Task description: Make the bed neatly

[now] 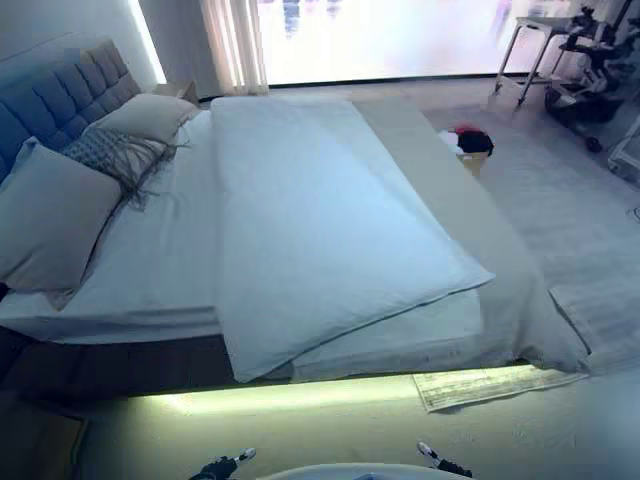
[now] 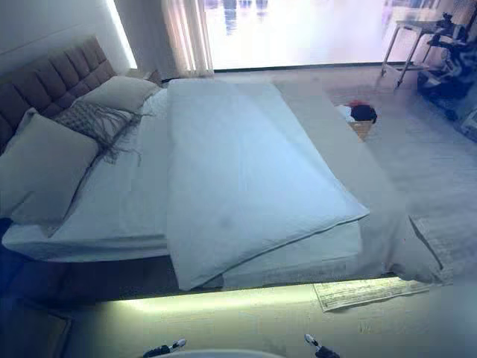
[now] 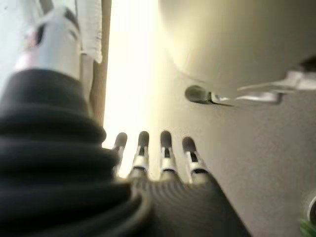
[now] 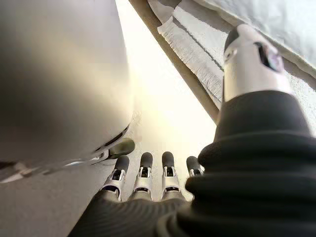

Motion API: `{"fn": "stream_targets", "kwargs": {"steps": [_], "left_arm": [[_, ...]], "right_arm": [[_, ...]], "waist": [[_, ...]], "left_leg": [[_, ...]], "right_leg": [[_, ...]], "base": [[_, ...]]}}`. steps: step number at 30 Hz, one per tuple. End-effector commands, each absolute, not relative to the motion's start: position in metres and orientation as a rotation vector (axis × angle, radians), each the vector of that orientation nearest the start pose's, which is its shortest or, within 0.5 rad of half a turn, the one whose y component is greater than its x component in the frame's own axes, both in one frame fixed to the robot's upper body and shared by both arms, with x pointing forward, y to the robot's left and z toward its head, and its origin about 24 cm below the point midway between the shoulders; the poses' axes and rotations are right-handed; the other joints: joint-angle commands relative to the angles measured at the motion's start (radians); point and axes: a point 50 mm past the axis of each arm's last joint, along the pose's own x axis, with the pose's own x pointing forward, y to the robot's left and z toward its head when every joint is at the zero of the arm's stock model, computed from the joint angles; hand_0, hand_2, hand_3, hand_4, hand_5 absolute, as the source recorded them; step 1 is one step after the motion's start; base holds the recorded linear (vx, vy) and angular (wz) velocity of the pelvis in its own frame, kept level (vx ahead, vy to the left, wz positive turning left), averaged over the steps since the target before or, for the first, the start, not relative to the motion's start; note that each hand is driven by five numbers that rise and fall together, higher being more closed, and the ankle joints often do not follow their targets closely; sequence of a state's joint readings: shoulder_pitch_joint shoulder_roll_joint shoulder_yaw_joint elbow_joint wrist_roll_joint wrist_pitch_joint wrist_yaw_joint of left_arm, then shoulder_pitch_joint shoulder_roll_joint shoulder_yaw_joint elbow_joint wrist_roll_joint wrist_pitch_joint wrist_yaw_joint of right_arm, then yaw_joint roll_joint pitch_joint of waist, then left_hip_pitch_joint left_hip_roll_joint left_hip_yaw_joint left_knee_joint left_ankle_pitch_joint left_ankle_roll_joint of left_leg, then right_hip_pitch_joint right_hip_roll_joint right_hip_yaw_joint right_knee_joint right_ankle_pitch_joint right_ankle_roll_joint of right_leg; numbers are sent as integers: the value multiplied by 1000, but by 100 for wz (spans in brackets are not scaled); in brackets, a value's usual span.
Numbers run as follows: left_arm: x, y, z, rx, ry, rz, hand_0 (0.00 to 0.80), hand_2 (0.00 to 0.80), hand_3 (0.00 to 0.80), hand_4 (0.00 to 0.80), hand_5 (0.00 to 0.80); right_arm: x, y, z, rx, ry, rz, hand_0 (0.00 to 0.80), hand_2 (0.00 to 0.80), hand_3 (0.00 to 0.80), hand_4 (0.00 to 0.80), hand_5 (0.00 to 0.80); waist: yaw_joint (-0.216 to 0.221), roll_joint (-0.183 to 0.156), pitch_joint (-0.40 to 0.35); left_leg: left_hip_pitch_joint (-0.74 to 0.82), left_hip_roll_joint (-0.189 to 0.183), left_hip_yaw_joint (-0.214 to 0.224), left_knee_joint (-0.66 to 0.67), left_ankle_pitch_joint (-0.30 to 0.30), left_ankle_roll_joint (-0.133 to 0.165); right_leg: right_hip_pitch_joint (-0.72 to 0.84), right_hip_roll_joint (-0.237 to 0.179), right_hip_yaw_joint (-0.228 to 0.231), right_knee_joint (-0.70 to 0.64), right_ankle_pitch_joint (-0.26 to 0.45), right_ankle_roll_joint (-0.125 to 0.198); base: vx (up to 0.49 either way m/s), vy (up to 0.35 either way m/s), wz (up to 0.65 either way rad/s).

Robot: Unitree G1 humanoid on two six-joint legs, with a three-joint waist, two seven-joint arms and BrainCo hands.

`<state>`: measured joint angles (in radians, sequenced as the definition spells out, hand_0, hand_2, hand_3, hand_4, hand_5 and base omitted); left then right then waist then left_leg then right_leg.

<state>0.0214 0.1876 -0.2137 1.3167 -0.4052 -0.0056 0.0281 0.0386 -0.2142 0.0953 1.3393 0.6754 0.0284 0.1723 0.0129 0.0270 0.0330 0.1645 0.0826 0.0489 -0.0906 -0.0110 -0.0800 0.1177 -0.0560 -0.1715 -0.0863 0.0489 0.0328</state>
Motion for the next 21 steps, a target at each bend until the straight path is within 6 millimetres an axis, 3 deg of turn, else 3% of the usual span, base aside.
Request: {"fn": "stream_targets", "kwargs": {"steps": [1, 21], "left_arm": [[75, 206, -172, -5, 1329, 193, 0, 0, 0, 0, 0], [78, 207, -172, -11, 1324, 176, 0, 0, 0, 0, 0]], "right_arm": [[68, -212, -171, 438, 1275, -328, 0, 0, 0, 0, 0], [73, -209, -171, 468, 1269, -341, 0, 0, 0, 0, 0]], "waist": [[-4, -44, 7], [-2, -47, 10]], "left_leg": [[-7, -29, 33, 3, 7, 44], [-9, -28, 39, 3, 15, 44]], "right_leg": [[14, -44, 52, -1, 20, 58], [16, -46, 41, -1, 23, 56]], "base": [[0, 0, 0], [2, -8, 0]]}}
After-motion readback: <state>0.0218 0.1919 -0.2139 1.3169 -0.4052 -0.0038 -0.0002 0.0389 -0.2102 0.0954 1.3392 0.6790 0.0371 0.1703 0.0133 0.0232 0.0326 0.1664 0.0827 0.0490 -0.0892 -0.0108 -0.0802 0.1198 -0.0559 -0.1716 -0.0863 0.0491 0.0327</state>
